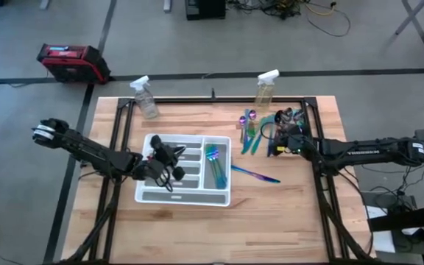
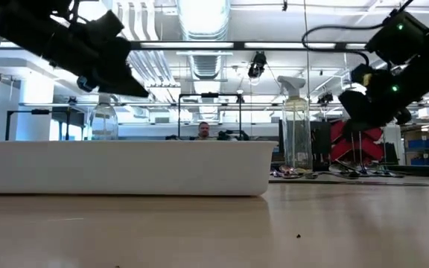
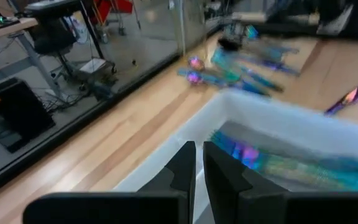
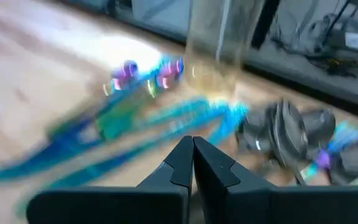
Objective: Sort silverware
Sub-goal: Put the blue fork with the other blue forks on the silverware tray
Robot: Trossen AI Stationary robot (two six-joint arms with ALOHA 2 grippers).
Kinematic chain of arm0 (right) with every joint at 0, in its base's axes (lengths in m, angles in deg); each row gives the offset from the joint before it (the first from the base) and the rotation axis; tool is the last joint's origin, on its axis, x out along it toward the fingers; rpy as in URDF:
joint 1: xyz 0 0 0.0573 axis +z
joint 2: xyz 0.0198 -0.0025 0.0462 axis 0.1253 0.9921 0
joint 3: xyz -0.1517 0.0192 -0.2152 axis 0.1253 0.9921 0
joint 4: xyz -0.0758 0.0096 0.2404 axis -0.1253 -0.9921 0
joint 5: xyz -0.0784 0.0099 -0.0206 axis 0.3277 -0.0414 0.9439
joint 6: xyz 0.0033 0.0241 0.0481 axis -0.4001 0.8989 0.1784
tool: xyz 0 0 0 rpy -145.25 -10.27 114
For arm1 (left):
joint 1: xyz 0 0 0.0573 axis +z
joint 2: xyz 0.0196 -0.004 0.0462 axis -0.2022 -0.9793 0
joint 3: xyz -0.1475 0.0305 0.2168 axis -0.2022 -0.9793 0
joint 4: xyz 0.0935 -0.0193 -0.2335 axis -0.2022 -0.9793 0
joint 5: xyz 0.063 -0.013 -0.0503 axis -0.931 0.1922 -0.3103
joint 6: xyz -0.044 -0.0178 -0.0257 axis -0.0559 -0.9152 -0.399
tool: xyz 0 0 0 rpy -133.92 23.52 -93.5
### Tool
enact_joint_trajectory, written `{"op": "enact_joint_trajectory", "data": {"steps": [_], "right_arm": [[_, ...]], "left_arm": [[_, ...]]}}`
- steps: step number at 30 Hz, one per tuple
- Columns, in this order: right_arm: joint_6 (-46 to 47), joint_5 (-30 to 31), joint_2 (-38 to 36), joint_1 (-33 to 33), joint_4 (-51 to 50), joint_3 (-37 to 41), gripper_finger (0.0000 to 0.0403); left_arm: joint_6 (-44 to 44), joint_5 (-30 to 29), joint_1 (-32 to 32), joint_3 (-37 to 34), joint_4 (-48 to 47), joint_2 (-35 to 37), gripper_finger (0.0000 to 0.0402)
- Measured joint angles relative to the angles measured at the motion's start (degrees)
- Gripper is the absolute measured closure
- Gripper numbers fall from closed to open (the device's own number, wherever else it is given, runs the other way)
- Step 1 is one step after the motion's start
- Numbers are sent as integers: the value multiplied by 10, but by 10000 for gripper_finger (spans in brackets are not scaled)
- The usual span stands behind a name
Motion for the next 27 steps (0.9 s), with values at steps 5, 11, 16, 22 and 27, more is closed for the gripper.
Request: {"op": "enact_joint_trajectory", "data": {"steps": [5, 11, 16, 22, 27], "right_arm": [[-15, 4, -11, 18, 9, 3, 403], [-35, 30, -37, 58, 15, 6, 403], [48, -85, -46, 77, -18, 12, 403], [180, -209, -9, 99, -89, 16, 403], [227, -255, 45, 114, -123, 20, 403]], "left_arm": [[2, 0, -3, -5, 5, 7, 386], [7, -5, -6, -11, 9, 32, 386], [-5, -4, -10, -28, 13, 51, 386], [-25, -4, -10, -42, 26, 56, 386], [-23, 10, -10, -44, 35, 55, 386]]}}
